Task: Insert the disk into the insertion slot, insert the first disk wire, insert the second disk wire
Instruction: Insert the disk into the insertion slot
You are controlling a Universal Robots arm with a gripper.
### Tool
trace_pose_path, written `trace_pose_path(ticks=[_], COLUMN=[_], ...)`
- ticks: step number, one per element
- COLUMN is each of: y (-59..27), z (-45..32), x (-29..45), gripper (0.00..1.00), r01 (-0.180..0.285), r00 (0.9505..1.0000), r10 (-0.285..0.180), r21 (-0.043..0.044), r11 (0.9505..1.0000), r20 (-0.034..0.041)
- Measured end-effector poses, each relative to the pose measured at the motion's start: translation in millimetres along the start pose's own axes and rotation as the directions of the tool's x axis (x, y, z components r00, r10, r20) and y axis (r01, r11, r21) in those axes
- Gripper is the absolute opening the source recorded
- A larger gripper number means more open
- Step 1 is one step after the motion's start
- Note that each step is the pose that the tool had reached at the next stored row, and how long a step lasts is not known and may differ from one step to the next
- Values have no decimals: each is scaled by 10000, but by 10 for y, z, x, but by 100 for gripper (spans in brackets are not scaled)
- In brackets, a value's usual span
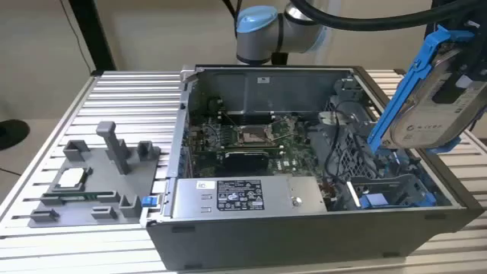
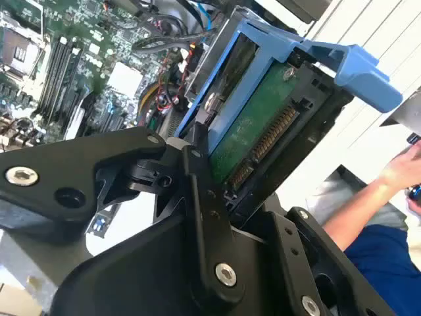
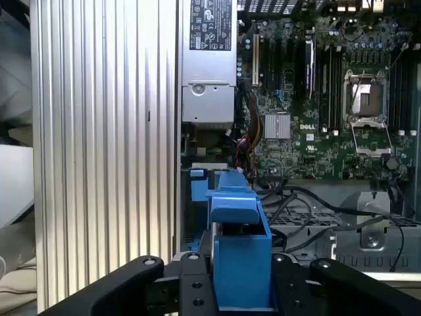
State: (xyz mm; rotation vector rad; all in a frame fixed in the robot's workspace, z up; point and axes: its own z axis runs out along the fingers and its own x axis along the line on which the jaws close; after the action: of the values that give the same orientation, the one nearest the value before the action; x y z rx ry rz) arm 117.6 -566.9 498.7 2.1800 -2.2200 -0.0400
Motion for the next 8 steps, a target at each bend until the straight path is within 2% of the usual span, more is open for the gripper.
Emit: trace_pose_path(ticks=[8], y=[0], z=[0], x=[0], gripper=[0], r01=[0], r00=[10000], r10=[0], r21=[0], r11=[10000], r20=[0])
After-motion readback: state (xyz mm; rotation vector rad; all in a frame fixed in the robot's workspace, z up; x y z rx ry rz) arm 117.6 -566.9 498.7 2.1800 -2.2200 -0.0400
